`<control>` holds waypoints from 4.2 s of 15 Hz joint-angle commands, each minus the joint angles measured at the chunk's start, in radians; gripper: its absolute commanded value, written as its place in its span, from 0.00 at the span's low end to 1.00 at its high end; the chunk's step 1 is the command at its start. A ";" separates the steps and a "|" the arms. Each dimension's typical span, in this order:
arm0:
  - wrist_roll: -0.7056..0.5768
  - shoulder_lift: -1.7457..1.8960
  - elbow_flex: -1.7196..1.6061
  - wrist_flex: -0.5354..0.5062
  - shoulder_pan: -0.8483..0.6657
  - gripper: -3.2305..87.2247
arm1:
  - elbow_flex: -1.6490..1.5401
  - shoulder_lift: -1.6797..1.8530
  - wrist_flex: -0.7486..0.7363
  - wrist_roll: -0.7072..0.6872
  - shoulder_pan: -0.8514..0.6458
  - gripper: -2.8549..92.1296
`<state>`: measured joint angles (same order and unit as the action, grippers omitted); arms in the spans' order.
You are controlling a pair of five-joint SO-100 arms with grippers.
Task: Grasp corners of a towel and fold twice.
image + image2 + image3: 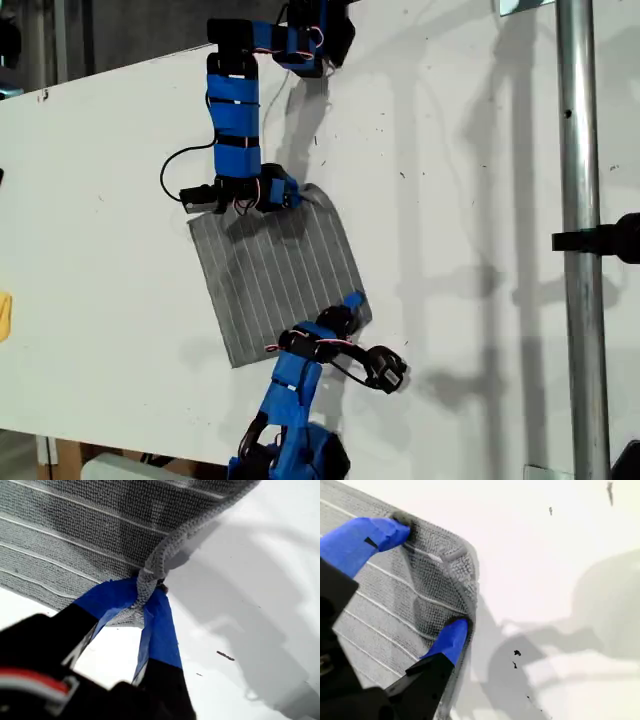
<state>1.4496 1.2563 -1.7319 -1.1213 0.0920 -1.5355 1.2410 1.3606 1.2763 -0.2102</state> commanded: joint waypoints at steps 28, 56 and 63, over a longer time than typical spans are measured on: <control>-0.225 0.583 -0.195 -0.224 -0.462 0.00 | -0.011 0.242 -0.097 -0.413 -0.250 0.03; -0.218 0.485 -0.298 -0.107 -0.503 0.01 | 0.037 0.230 -0.002 -0.546 -0.426 0.03; -0.241 0.569 -0.206 -0.224 -0.511 0.01 | 0.394 0.276 0.121 -0.529 -0.387 0.03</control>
<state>1.2134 1.7656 -1.9865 -1.3238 -0.4172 -1.2210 1.4389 1.4788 0.7378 -0.6075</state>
